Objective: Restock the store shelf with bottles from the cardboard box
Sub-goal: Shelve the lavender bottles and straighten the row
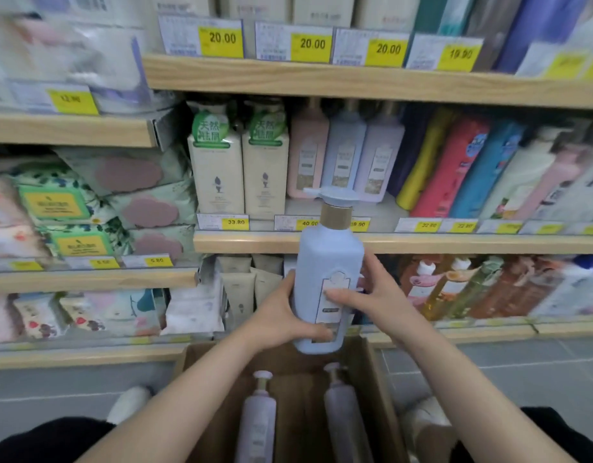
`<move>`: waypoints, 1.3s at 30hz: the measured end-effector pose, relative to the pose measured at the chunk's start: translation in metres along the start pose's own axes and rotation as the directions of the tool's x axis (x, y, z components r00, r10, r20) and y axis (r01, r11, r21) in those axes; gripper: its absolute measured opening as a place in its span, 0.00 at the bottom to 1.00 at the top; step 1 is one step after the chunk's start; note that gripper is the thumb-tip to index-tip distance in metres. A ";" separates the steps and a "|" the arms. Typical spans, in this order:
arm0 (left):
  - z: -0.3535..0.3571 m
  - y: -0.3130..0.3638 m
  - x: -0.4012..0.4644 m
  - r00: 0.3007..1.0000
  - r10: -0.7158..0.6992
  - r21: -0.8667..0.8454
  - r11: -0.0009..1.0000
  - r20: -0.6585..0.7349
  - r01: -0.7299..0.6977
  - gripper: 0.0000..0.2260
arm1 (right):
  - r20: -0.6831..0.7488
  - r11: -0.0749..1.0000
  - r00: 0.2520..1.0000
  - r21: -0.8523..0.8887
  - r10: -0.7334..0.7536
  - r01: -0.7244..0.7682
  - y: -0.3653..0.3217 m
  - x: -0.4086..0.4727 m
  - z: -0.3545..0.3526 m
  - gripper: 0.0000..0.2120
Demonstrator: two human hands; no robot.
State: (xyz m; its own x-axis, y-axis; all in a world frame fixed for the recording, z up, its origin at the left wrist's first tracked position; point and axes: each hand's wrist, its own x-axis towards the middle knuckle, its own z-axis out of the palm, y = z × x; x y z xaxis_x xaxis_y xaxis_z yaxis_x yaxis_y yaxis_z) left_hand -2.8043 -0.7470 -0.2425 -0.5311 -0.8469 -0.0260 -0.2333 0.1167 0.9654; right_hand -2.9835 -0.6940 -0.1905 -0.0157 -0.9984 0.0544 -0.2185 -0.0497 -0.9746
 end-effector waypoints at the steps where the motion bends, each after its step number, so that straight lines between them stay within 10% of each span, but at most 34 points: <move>1: -0.004 0.009 0.004 0.999 0.035 0.023 0.999 0.005 -0.035 0.41 | 0.052 1.000 0.999 -0.019 0.004 -0.003 -0.004 0.003 -0.006 0.34; 10: -0.022 0.055 0.047 0.961 0.267 0.429 0.861 0.078 -0.274 0.42 | -0.096 0.984 0.985 -0.121 -0.144 0.133 -0.005 0.025 -0.032 0.40; 17: -0.049 0.037 0.108 0.878 0.472 0.894 0.360 0.074 -0.269 0.28 | -0.283 0.963 0.932 -0.210 -0.228 0.172 -0.003 0.054 -0.060 0.39; 23: -0.037 0.011 0.134 0.855 0.514 0.981 0.118 0.073 -0.155 0.31 | -0.277 0.920 0.890 -0.258 -0.363 0.295 -0.024 0.094 -0.075 0.36; 39: -0.032 -0.004 0.145 0.785 0.619 0.991 0.099 0.011 -0.092 0.28 | -0.197 0.877 0.877 -0.307 -0.438 0.369 -0.039 0.141 -0.092 0.40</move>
State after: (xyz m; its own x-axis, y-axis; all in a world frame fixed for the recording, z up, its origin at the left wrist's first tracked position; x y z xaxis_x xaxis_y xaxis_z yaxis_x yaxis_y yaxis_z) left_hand -2.8549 -0.8869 -0.2416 -0.5704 -0.5871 0.5745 -0.7814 0.6033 -0.1593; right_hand -3.0665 -0.8300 -0.1247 -0.1102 -0.8488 0.5170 -0.4969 -0.4035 -0.7683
